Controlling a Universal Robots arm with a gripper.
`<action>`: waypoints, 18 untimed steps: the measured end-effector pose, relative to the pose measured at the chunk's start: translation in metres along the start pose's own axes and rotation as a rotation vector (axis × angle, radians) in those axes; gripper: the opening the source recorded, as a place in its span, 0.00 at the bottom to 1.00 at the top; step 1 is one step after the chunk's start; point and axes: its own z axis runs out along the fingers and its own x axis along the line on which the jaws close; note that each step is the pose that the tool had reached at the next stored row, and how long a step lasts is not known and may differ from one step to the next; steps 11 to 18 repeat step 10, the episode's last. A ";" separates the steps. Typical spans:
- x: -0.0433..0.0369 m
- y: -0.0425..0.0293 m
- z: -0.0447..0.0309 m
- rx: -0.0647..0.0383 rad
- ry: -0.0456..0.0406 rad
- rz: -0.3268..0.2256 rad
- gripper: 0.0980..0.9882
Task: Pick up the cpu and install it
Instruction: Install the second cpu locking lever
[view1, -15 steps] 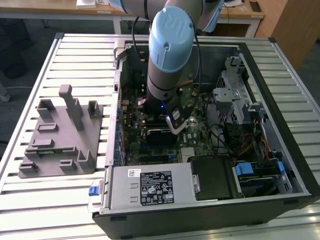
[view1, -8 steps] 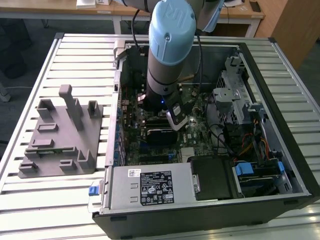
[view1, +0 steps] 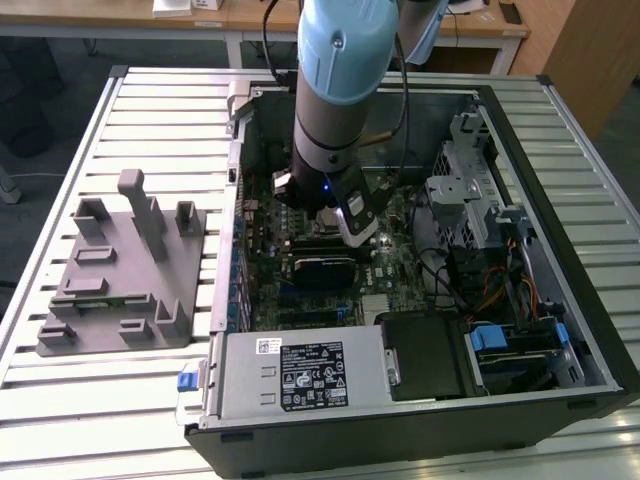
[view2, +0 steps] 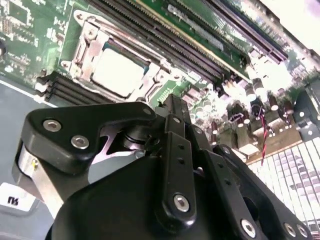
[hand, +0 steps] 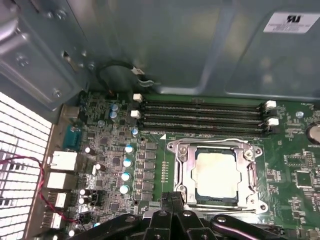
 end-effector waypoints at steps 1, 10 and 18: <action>0.0000 0.0004 -0.0011 -0.002 -0.0001 0.000 0.01; 0.0000 0.0007 -0.0019 -0.004 -0.0002 0.000 0.01; 0.0000 0.0007 -0.0019 -0.004 -0.0002 0.000 0.01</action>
